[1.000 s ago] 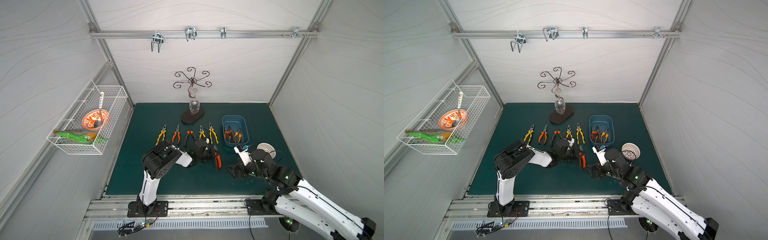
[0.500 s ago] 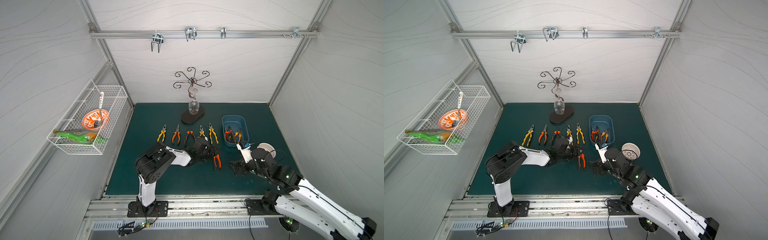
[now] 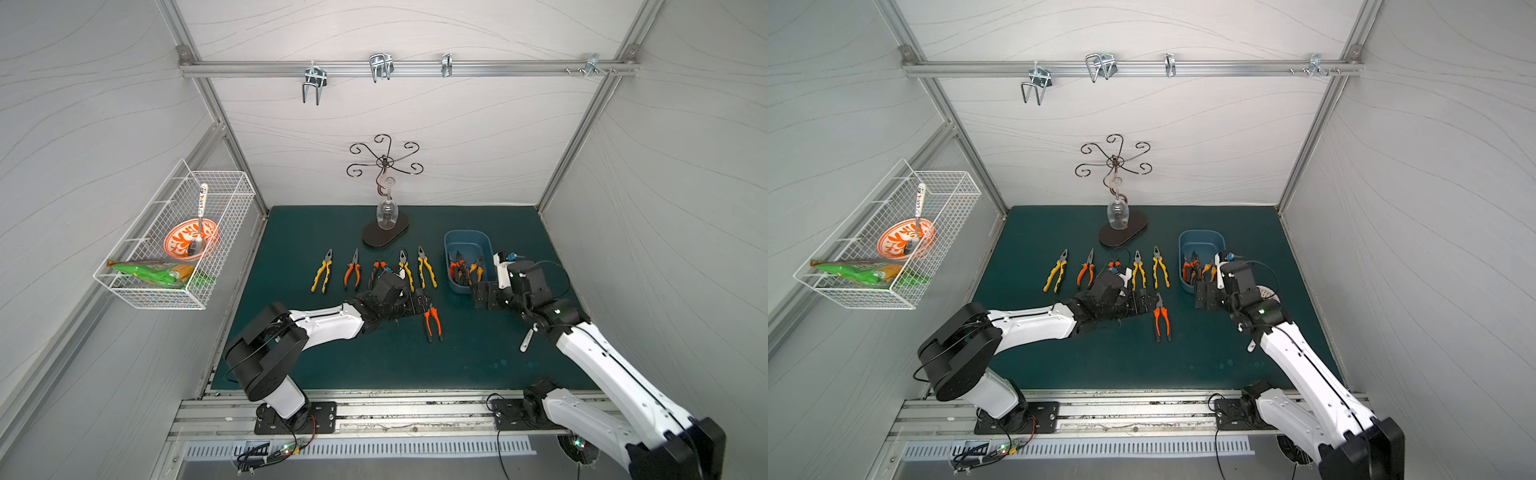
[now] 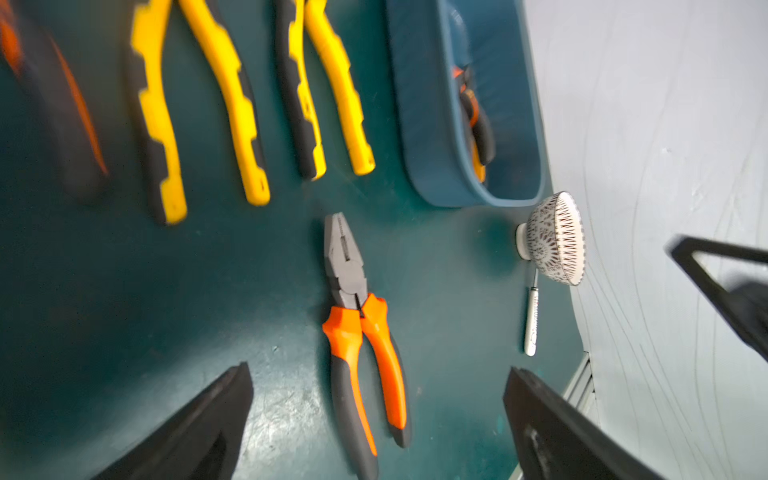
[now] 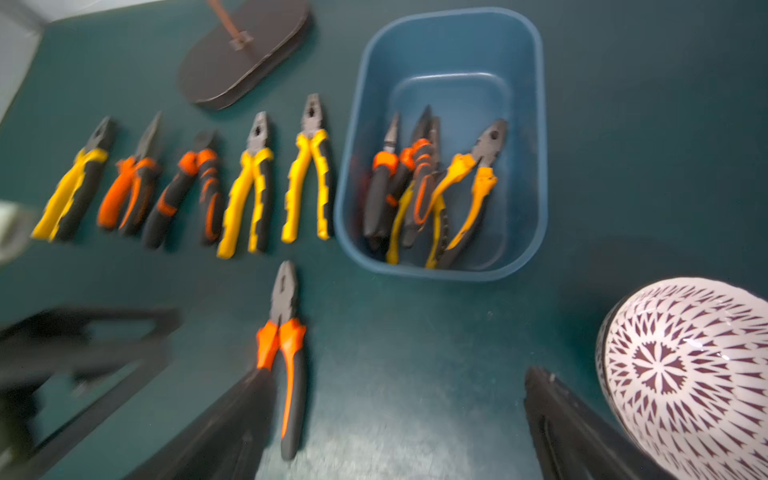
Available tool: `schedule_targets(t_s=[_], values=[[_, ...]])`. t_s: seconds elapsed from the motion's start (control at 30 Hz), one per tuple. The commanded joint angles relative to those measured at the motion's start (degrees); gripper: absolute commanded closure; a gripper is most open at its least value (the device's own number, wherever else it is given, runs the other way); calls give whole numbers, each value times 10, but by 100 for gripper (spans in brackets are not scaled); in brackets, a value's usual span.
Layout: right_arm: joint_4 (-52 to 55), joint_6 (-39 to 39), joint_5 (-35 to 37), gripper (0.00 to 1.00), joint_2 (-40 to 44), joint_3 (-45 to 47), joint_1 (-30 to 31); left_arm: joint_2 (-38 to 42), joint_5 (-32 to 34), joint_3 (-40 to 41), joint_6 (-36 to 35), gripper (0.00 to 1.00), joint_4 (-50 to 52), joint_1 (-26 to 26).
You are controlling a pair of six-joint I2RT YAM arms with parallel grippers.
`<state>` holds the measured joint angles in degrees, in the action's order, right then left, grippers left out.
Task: Take the pliers out of the storage box
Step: Place the pliers at the center of the board, then pick up the pliers from the storage box.
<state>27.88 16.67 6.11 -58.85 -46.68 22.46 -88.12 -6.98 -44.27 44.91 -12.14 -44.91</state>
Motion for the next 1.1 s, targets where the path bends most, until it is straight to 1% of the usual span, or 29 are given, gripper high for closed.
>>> schedule_targets(t_s=[0.0,0.07,0.17,0.23,0.3,0.37,0.43,0.7,0.73,0.93,1.07], values=[[-28,4,-27,6,-74,-38,-22,43,24,-4,-125,0,15,0],[-30,-4,-22,7,-125,-66,-26,60,13,-11,-179,0,20,-1],[-30,-11,-20,14,-197,-108,-32,78,-7,-27,-256,0,35,-1],[-24,-15,-22,18,-249,-140,-35,85,-33,-36,-306,0,37,-1],[-12,-23,-34,21,-296,-174,-38,86,-51,-40,-338,0,35,-2],[10,-29,-31,25,-342,-209,-39,84,-48,-38,-339,0,24,-1],[21,-37,-25,32,-382,-236,-41,82,-57,-34,-344,0,7,-1],[64,-45,-36,48,-485,-305,-47,69,-60,-41,-352,0,-9,-1],[69,-43,-34,50,-493,-309,-48,67,-60,-41,-353,0,-10,0],[75,-32,-25,72,-505,-313,-51,62,-57,-43,-353,0,-11,0],[70,-26,-14,90,-485,-303,-52,61,-51,-41,-344,0,-16,0]])
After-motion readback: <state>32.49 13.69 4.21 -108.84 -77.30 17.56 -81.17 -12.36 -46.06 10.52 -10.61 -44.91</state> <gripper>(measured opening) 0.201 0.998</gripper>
